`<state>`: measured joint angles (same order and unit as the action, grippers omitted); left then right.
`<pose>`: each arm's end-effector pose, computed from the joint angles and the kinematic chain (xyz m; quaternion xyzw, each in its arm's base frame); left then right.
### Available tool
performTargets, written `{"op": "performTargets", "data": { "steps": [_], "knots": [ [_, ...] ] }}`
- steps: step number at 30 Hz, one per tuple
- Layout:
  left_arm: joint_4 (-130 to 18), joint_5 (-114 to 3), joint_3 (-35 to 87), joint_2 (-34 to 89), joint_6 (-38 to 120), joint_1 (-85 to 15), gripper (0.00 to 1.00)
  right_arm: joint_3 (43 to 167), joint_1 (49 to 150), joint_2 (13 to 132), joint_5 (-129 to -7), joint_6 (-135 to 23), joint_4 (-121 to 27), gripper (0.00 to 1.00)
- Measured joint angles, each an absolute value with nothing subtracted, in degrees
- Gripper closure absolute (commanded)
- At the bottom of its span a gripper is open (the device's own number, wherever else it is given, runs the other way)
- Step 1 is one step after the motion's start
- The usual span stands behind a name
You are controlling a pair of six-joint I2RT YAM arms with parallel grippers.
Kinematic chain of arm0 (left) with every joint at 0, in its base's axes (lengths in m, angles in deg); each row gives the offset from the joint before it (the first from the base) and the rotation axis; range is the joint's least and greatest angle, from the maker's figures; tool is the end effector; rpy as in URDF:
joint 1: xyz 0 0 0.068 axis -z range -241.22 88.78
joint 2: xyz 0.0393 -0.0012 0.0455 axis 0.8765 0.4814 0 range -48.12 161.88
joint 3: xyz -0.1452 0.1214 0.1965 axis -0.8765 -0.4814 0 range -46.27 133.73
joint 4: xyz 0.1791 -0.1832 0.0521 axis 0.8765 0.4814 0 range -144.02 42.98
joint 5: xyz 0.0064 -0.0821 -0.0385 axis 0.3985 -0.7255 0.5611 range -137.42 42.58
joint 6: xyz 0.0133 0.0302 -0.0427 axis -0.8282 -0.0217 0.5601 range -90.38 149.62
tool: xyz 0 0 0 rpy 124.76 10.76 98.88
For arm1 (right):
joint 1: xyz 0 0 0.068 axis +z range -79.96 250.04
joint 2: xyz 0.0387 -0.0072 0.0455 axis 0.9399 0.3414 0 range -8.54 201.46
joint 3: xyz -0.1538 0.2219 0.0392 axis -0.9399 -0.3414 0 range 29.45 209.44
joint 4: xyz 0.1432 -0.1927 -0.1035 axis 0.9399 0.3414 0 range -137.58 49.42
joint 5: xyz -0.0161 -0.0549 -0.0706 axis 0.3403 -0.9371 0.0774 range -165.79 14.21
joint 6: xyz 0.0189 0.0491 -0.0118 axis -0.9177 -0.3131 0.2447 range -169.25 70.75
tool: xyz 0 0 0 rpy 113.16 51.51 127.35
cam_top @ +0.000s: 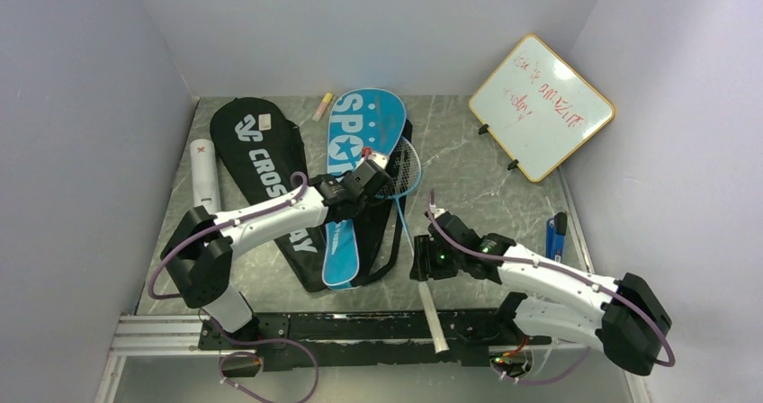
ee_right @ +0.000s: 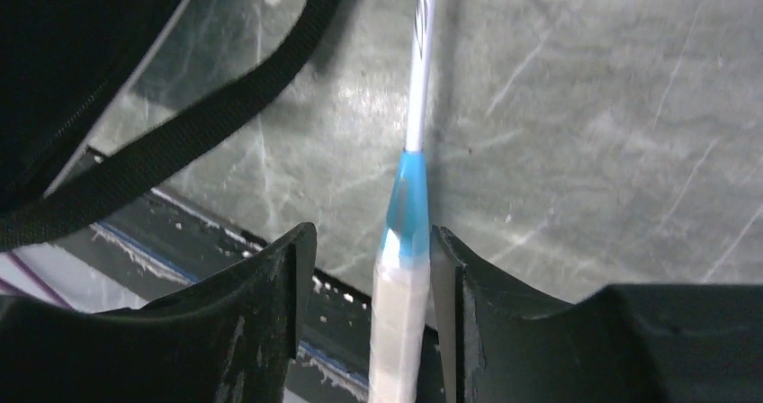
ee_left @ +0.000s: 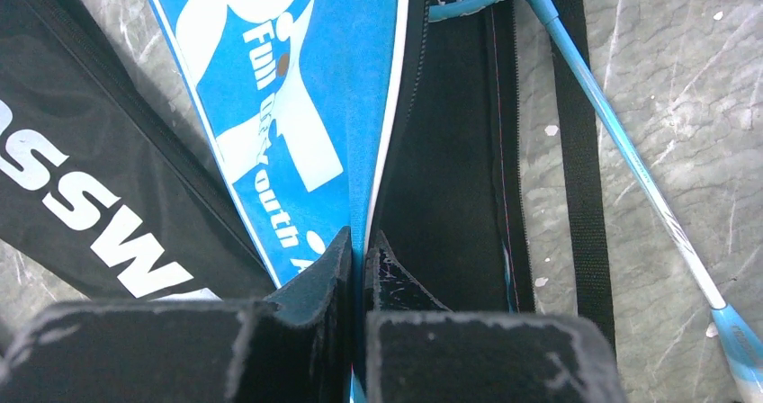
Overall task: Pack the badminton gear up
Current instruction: Place the racket in the racket bag.
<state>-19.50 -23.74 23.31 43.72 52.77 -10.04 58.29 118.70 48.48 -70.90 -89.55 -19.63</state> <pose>0.2218 -0.2530 0.2510 0.1702 0.9242 -0.0124 0.3418 0.1176 0.1384 0.1813 -0.0821 0.9523 0.2331 0.1790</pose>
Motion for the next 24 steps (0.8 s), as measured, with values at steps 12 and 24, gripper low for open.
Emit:
{"op": "performTargets", "data": {
  "steps": [12,24],
  "knots": [
    [-19.54,-23.85,23.26,43.43,52.79,-10.04,0.95,65.59,119.23,67.16,-81.26,-87.75,-30.08,0.55],
    [-19.57,-24.17,23.26,43.43,52.79,-10.15,0.95,73.30,119.29,80.10,-89.68,-86.44,-34.54,1.00]
  ]
}}
